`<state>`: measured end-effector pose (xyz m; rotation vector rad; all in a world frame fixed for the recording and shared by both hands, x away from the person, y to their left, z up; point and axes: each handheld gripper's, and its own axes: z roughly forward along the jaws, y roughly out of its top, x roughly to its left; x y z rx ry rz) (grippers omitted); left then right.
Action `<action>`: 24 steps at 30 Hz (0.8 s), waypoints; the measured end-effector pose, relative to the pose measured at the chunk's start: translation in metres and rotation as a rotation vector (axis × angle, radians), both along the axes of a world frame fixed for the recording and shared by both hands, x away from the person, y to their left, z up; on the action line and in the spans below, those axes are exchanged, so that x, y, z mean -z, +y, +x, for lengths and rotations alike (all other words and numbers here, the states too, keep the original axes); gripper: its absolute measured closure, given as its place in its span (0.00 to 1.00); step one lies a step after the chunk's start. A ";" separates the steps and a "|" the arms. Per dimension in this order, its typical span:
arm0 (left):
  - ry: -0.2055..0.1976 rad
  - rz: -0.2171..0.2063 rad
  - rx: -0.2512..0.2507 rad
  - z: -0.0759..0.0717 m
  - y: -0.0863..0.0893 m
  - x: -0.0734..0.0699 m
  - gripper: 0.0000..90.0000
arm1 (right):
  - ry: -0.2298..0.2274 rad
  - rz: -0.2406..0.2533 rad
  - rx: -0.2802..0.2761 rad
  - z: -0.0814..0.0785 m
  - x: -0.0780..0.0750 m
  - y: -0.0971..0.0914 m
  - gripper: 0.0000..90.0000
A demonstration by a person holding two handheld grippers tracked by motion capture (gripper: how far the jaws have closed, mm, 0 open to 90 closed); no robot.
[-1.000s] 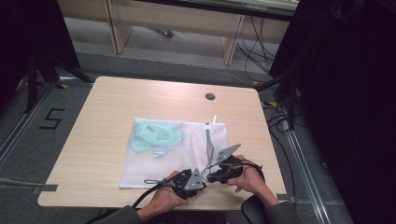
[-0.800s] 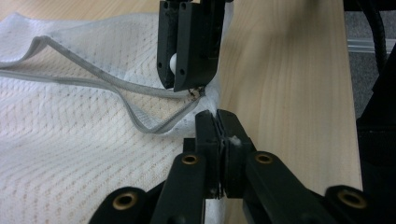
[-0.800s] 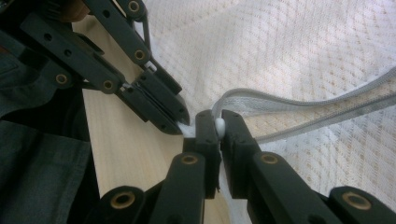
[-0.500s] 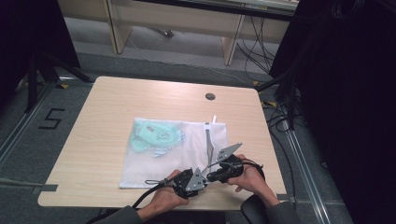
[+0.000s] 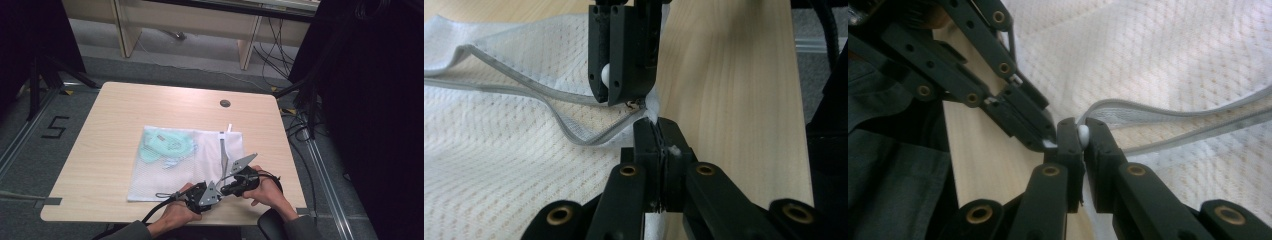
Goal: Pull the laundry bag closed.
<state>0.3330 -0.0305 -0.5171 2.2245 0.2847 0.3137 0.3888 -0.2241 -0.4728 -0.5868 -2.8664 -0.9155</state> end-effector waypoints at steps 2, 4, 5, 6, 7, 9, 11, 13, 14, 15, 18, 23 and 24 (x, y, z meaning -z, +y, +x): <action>0.017 -0.004 -0.003 0.000 0.001 0.000 0.98 | 0.012 0.002 0.002 0.000 0.000 -0.001 0.96; 0.019 -0.021 -0.005 -0.001 0.000 0.002 0.98 | -0.006 -0.012 -0.013 0.002 0.001 0.001 0.96; 0.022 -0.020 -0.004 -0.001 0.000 0.002 0.98 | -0.008 -0.019 -0.007 0.002 0.003 0.001 0.96; 0.025 -0.022 -0.007 -0.001 0.000 0.002 0.98 | -0.002 -0.019 -0.005 0.002 0.003 0.001 0.96; 0.033 -0.027 -0.006 -0.001 0.000 0.001 0.98 | 0.013 -0.014 0.001 0.002 0.003 0.001 0.96; 0.047 -0.044 -0.003 -0.002 0.000 0.000 0.98 | -0.009 -0.020 0.000 0.005 0.003 0.000 0.96; 0.042 -0.049 -0.004 -0.003 -0.002 -0.002 0.98 | 0.004 -0.021 0.027 0.007 0.004 -0.001 0.96; 0.048 -0.043 0.000 -0.003 -0.002 -0.002 0.98 | -0.001 -0.019 0.021 0.010 0.004 -0.002 0.96; 0.042 -0.034 0.000 -0.002 0.000 -0.002 0.98 | 0.002 -0.024 0.030 0.009 0.003 -0.002 0.96; 0.047 -0.036 0.000 -0.002 0.000 -0.001 0.98 | -0.002 -0.019 0.021 0.010 0.003 -0.001 0.96; 0.052 -0.045 -0.005 -0.003 -0.001 0.000 0.98 | 0.000 -0.026 0.024 0.009 0.004 0.001 0.96; 0.064 -0.046 -0.002 -0.001 0.000 -0.001 0.98 | -0.004 -0.022 0.021 0.011 0.004 0.001 0.96; 0.061 -0.041 0.004 -0.001 0.001 -0.001 0.98 | 0.002 -0.020 0.022 0.011 0.005 0.001 0.96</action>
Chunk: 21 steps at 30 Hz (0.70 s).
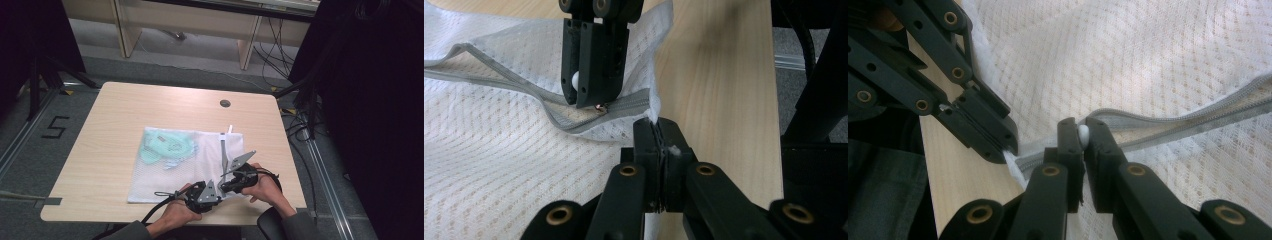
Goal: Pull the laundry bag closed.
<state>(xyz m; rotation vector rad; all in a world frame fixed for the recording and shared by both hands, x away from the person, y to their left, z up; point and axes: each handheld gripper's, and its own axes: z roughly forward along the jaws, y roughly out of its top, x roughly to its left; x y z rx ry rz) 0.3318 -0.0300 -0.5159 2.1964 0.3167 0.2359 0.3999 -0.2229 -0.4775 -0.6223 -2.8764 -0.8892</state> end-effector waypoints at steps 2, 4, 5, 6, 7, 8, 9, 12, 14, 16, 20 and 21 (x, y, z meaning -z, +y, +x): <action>-0.007 0.009 -0.010 0.000 0.001 0.000 0.98 | -0.002 -0.006 -0.007 0.000 0.000 0.001 0.96; -0.006 0.019 -0.004 0.001 0.001 -0.001 0.98 | -0.006 -0.016 -0.002 0.001 -0.001 0.002 0.96; 0.003 0.003 -0.017 0.001 0.001 0.000 0.98 | -0.021 -0.022 -0.004 0.002 0.000 0.002 0.96; 0.000 0.010 -0.007 0.002 0.002 0.000 0.98 | -0.016 -0.020 -0.008 0.004 0.001 0.003 0.96; 0.006 0.001 -0.015 0.002 0.002 0.000 0.98 | -0.016 -0.019 -0.006 0.004 0.001 0.003 0.96; 0.010 -0.003 -0.016 0.001 0.002 0.001 0.98 | -0.018 -0.020 0.002 0.004 0.001 0.003 0.96; -0.001 0.006 -0.012 0.001 0.002 0.000 0.98 | -0.026 -0.025 0.000 0.006 0.001 0.004 0.96; 0.007 -0.005 -0.012 0.000 0.001 -0.001 0.98 | -0.030 -0.033 0.005 0.009 0.001 0.004 0.96; 0.007 -0.005 -0.013 0.000 0.002 -0.001 0.98 | -0.035 -0.029 0.006 0.010 0.001 0.004 0.96; 0.003 0.009 -0.006 0.001 0.003 -0.002 0.98 | -0.040 -0.027 0.001 0.012 0.001 0.005 0.96; 0.013 -0.016 -0.015 0.001 0.004 -0.002 0.98 | -0.046 -0.031 0.015 0.014 0.000 0.005 0.96; 0.010 -0.018 -0.018 0.000 0.004 -0.002 0.98 | -0.048 -0.031 0.022 0.015 0.000 0.004 0.96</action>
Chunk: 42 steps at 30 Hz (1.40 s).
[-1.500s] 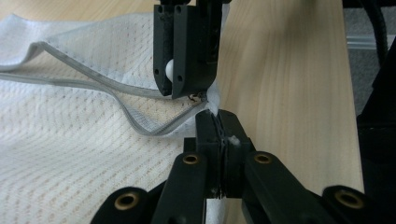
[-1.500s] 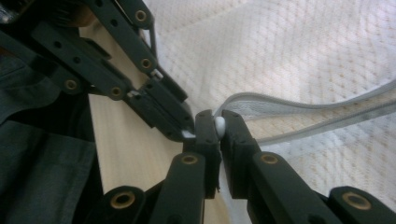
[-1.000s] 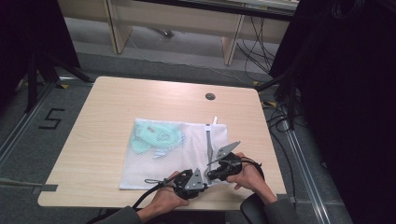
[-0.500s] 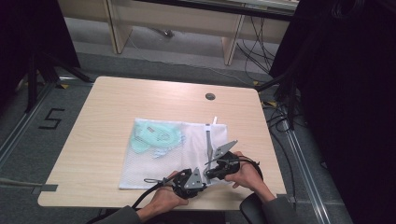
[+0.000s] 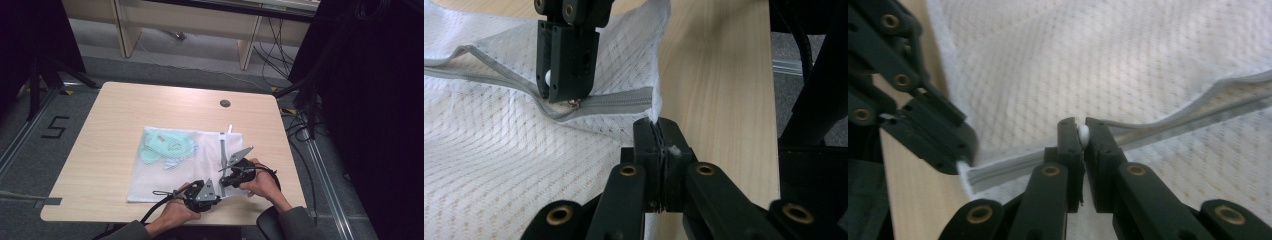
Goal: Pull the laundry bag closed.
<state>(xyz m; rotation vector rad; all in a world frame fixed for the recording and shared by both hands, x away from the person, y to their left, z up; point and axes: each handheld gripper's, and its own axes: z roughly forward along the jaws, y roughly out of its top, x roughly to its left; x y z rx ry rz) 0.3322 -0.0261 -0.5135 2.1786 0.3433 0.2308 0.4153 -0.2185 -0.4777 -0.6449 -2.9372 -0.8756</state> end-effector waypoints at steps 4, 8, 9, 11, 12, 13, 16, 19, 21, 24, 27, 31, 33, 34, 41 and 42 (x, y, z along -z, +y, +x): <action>-0.008 0.009 0.001 0.001 0.001 0.000 0.98 | -0.002 0.001 0.006 0.003 0.000 0.000 0.96; 0.001 0.008 0.010 0.000 0.001 0.000 0.98 | -0.019 -0.014 -0.007 0.006 0.001 0.002 0.96; -0.001 0.005 0.009 0.000 0.001 0.000 0.98 | -0.010 -0.013 -0.001 0.006 0.001 0.001 0.96; -0.010 0.015 0.013 0.000 0.002 0.000 0.98 | -0.019 -0.011 0.000 0.007 0.001 -0.001 0.96; -0.007 0.011 0.013 0.000 0.002 0.000 0.98 | -0.021 -0.007 -0.004 0.008 0.001 -0.001 0.96; -0.002 0.012 0.014 0.000 0.002 0.000 0.98 | -0.018 -0.004 -0.002 0.008 0.001 -0.001 0.96; -0.006 -0.001 0.003 -0.001 0.001 -0.001 0.98 | -0.014 -0.003 -0.013 0.009 0.002 0.000 0.96; -0.009 0.006 0.011 0.001 0.001 0.000 0.98 | -0.019 -0.004 -0.004 0.009 0.001 0.000 0.96; -0.003 0.008 0.014 0.001 0.001 -0.001 0.98 | -0.018 -0.007 0.000 0.009 0.002 -0.001 0.96; -0.010 0.012 0.020 0.001 0.001 -0.001 0.98 | -0.011 -0.007 0.009 0.008 0.001 -0.001 0.96; -0.014 0.009 0.033 0.002 0.000 0.000 0.98 | -0.003 -0.012 0.015 0.009 0.001 -0.001 0.96; -0.022 0.025 0.044 0.003 0.003 -0.002 0.98 | -0.005 -0.009 0.022 0.010 0.001 -0.001 0.96; -0.026 0.007 0.019 0.001 0.003 -0.002 0.98 | -0.012 -0.015 0.020 0.012 0.000 0.000 0.96; -0.023 0.010 0.020 0.001 0.003 -0.002 0.98 | -0.008 -0.013 0.022 0.013 0.000 0.000 0.96; -0.015 0.013 0.023 0.002 0.005 -0.002 0.98 | -0.010 -0.014 0.025 0.014 0.000 0.001 0.96; -0.024 0.016 0.016 0.002 0.005 -0.002 0.98 | -0.011 -0.013 0.025 0.015 0.000 0.002 0.96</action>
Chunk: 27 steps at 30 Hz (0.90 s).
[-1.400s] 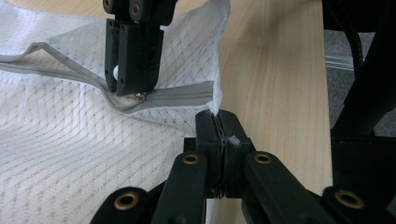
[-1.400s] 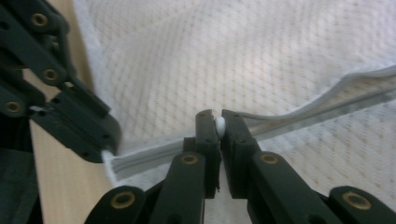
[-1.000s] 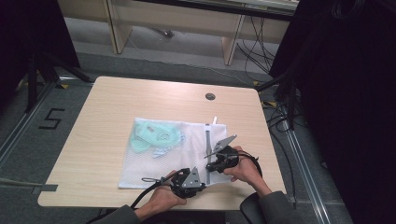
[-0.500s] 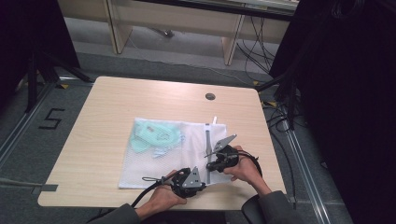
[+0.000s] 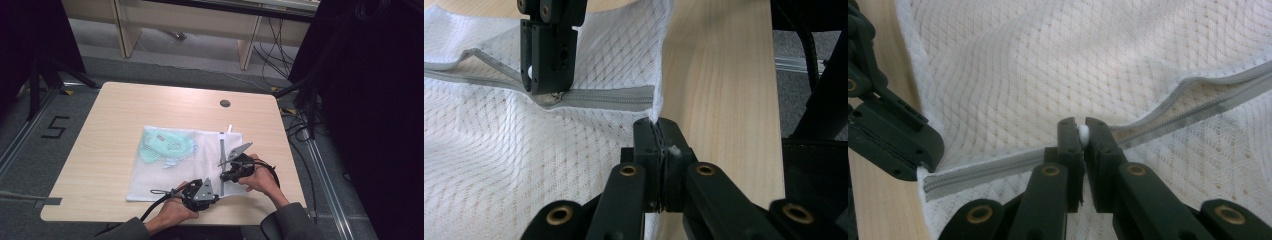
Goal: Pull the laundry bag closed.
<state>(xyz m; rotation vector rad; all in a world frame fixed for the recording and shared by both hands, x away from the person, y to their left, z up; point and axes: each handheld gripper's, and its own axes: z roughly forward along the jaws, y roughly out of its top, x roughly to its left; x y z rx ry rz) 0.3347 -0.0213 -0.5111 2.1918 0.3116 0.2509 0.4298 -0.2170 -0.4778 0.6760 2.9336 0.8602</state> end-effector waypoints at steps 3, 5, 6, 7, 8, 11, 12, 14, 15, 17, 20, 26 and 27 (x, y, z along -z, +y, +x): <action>0.009 -0.008 -0.001 0.000 0.000 0.000 0.98 | -0.007 0.002 0.001 0.001 0.000 0.000 0.96; 0.008 -0.015 -0.004 -0.001 0.001 0.000 0.98 | -0.016 -0.006 0.005 0.001 0.000 0.001 0.96; 0.010 -0.013 -0.003 -0.002 0.001 0.000 0.98 | -0.013 0.000 0.002 0.002 0.000 0.001 0.96; 0.010 -0.016 -0.001 -0.002 0.001 -0.001 0.98 | -0.029 -0.002 -0.019 0.005 0.000 0.000 0.96; 0.011 -0.007 0.005 -0.001 0.001 -0.001 0.98 | -0.025 -0.002 -0.005 0.005 0.000 0.000 0.96; 0.008 -0.006 0.007 -0.002 0.001 0.000 0.98 | -0.034 -0.004 0.000 0.008 0.000 -0.001 0.96; 0.017 -0.011 0.004 -0.003 0.001 0.000 0.98 | -0.038 -0.010 0.010 0.009 0.001 0.000 0.96; 0.022 -0.015 -0.002 -0.002 0.001 0.000 0.98 | -0.034 -0.010 0.007 0.010 0.000 0.000 0.96; 0.022 -0.008 0.002 -0.002 0.002 0.000 0.98 | -0.031 -0.012 0.006 0.011 0.000 0.001 0.96; 0.019 -0.007 0.000 -0.003 0.002 0.000 0.98 | -0.042 -0.009 -0.010 0.013 0.001 0.002 0.96; 0.028 -0.023 -0.004 -0.003 0.001 0.000 0.98 | -0.047 -0.013 -0.008 0.016 0.000 0.002 0.96; 0.023 -0.031 -0.005 -0.003 0.003 -0.003 0.98 | -0.054 -0.016 0.014 0.017 -0.001 0.002 0.96; 0.022 -0.036 -0.007 -0.004 0.002 -0.002 0.98 | -0.057 -0.012 0.010 0.018 -0.001 0.002 0.96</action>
